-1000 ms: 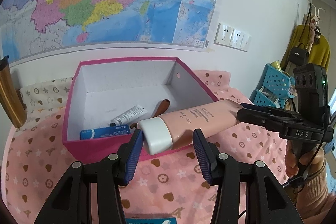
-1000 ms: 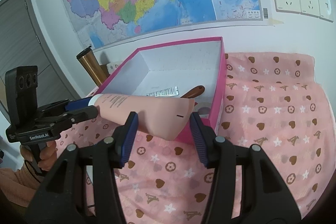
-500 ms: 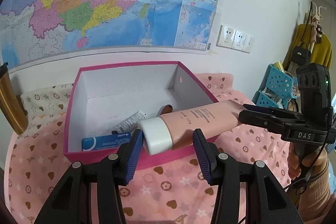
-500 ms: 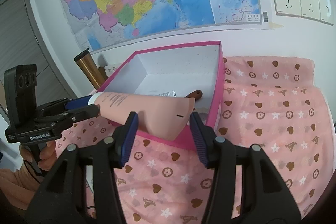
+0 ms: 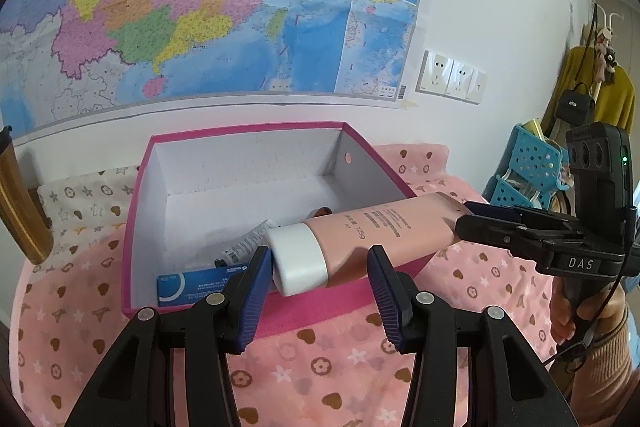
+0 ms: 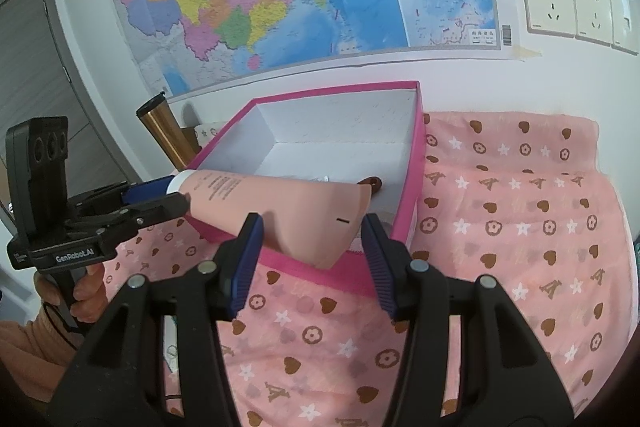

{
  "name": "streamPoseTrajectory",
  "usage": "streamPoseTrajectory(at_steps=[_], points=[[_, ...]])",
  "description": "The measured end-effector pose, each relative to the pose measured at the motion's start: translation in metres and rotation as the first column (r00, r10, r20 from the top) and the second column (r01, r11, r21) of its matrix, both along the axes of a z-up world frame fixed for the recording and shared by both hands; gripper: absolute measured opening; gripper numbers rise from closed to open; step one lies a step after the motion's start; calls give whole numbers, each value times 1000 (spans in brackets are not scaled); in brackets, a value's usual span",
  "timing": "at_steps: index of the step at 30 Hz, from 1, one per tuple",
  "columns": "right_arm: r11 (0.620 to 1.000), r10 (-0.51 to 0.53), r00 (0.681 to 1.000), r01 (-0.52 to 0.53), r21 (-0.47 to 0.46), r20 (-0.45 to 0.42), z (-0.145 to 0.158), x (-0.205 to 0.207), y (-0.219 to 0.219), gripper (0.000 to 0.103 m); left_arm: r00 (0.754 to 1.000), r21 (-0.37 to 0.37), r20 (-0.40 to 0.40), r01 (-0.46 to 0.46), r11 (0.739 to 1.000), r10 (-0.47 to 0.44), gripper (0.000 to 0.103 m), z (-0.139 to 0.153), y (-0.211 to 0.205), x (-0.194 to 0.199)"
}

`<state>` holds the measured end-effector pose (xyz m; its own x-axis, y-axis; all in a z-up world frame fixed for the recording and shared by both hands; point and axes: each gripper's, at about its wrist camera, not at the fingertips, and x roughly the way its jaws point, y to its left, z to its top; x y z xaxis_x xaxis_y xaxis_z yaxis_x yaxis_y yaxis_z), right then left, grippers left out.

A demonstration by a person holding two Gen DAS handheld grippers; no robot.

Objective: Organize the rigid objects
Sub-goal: 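Lower the pink tube into the magenta box and open the right gripper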

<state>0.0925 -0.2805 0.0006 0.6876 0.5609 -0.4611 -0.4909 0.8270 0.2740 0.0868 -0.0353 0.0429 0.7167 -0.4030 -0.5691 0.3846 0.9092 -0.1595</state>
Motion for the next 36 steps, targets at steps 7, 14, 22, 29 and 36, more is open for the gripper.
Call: streamPoseTrajectory(at_steps=[7,14,22,29,36], points=[[1000,-4,1000,4,-14,-1,1,9,2,54,1000,-9,-14,-6,1000,6,49,-2,1,10],[1000,-13,1000,13,-17,-12,0,20,3,54,1000,-14,-23,-9,1000,9,49,-6,0,19],[999,-18,1000,17,-30,-18,1,28,5,54,999,-25,-35,-17,1000,16,49,-9,2,28],[998,-28,999,27,-48,-29,-2,36,7,54,999,-26,-48,-20,999,19,49,-13,0,37],[996,-40,999,38,-80,-30,-3,41,10,54,997,-37,-70,-22,999,20,49,-17,1,46]])
